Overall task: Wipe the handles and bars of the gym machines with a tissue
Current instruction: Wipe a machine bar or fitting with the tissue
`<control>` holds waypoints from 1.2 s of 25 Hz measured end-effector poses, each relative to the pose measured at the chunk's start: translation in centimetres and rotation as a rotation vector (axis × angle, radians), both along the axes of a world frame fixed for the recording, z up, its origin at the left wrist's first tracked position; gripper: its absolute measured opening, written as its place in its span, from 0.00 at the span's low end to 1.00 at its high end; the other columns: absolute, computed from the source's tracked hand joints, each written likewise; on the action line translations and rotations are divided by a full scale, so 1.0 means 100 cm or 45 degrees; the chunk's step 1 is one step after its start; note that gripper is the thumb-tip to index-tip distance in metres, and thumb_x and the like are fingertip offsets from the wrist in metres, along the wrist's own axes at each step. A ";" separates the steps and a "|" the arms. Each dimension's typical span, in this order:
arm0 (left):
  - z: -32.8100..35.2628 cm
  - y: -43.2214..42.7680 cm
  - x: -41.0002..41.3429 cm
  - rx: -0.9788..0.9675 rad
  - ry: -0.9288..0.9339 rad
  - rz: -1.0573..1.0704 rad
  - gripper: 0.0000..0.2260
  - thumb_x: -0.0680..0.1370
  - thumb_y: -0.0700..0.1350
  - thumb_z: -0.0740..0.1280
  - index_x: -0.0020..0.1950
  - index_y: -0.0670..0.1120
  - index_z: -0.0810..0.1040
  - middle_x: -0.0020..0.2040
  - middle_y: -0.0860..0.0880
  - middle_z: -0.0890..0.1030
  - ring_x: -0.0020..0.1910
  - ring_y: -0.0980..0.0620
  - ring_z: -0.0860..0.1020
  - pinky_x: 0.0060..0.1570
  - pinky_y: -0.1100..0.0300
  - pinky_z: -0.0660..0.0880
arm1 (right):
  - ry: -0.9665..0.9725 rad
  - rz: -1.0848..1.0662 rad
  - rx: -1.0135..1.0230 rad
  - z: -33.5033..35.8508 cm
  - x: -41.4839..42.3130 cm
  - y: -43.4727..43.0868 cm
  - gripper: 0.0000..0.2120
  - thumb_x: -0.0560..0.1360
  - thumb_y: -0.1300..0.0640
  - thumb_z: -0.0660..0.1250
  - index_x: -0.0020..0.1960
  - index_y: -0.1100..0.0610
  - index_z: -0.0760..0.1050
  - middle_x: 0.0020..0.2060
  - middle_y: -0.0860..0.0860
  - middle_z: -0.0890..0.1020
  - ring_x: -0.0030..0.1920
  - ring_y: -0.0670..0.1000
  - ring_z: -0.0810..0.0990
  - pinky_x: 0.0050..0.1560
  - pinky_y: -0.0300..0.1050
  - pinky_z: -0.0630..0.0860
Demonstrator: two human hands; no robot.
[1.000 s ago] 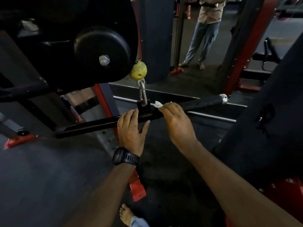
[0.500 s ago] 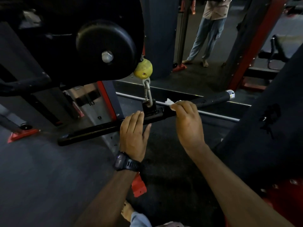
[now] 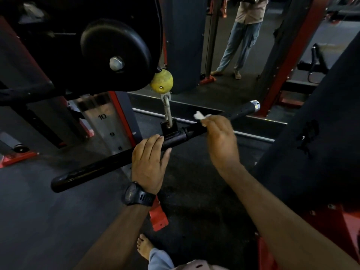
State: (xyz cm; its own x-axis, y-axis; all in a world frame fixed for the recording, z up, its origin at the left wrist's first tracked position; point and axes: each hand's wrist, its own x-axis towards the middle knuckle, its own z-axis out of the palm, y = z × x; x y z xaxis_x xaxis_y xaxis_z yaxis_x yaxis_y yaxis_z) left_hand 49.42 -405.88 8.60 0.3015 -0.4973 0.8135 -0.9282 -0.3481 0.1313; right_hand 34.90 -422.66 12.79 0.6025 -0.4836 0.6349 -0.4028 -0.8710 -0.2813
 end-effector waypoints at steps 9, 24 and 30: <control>0.003 0.008 0.004 -0.019 -0.139 -0.050 0.14 0.80 0.46 0.66 0.61 0.39 0.79 0.58 0.41 0.81 0.58 0.44 0.74 0.58 0.47 0.73 | -0.010 0.033 -0.108 -0.008 -0.015 -0.031 0.13 0.77 0.62 0.64 0.59 0.63 0.80 0.56 0.58 0.81 0.59 0.58 0.78 0.63 0.49 0.75; 0.002 0.014 0.024 0.055 -0.358 -0.113 0.12 0.82 0.44 0.65 0.60 0.37 0.80 0.58 0.40 0.81 0.55 0.43 0.79 0.56 0.49 0.74 | -0.178 -0.219 -0.041 -0.009 -0.033 -0.059 0.13 0.78 0.63 0.60 0.58 0.64 0.80 0.53 0.59 0.82 0.55 0.60 0.77 0.57 0.57 0.77; 0.011 0.009 0.016 0.030 -0.357 -0.158 0.12 0.80 0.41 0.67 0.58 0.34 0.81 0.56 0.38 0.82 0.57 0.45 0.74 0.57 0.51 0.71 | -0.256 -0.307 0.086 -0.012 -0.027 -0.053 0.17 0.78 0.59 0.56 0.59 0.62 0.80 0.53 0.58 0.82 0.55 0.59 0.77 0.56 0.53 0.77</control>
